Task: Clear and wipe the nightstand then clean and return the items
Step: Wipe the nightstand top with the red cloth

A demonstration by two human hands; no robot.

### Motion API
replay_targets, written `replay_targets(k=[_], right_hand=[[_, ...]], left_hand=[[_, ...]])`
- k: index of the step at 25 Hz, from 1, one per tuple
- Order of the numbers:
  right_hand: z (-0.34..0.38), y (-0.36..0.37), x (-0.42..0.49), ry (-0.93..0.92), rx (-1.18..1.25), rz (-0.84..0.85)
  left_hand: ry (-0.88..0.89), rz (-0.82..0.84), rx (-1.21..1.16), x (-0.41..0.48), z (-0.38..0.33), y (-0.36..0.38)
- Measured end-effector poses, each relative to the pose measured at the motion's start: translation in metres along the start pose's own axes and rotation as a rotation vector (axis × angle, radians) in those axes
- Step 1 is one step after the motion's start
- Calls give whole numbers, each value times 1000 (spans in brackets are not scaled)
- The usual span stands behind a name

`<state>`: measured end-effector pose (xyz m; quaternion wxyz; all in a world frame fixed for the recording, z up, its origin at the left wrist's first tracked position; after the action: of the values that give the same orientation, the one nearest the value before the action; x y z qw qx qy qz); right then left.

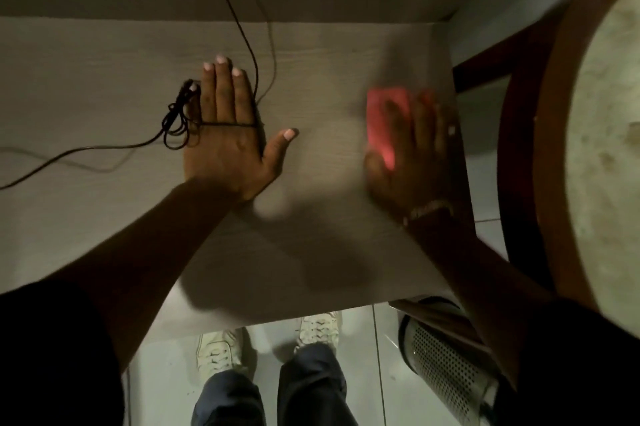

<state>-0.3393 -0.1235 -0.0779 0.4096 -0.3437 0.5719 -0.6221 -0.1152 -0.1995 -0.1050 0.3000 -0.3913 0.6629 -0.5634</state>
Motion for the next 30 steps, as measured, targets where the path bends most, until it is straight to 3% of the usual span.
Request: replay_targets(k=[3,6,7,11,15,22,30], right_hand=[[-34,-3,-65,-10,-12,28],[-44,3,-78,348,105,10],[-32,4,-83,372,103,-2],[43,19,-142,-107,21,80],[86,16,-125,-80,71,37],[242,33,-46,-395,30,92],[360,39,-16,-690,-65,105]], left_hand=[[56,25,-58,-19,7,-8],[71,54,7,-40,24,-14],[65,63,18,-47,29,-15],[17,65,15,-80,47,-22],[-60,69,23,-115,86,-29],[-254,-15,-1,-144,181,-50],[-314,19,22,-142,263,-56]])
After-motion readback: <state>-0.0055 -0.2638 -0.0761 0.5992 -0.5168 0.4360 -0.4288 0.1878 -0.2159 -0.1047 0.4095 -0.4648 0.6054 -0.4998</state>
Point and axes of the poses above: each hand's wrist, its own x-axis towards the middle knuckle, its own y-axis out of the palm, z = x × y, the point moved 5 cm from there along x, towards the middle knuckle, and after that the axes turned 13 degrees about y, right-handed, at the moved point
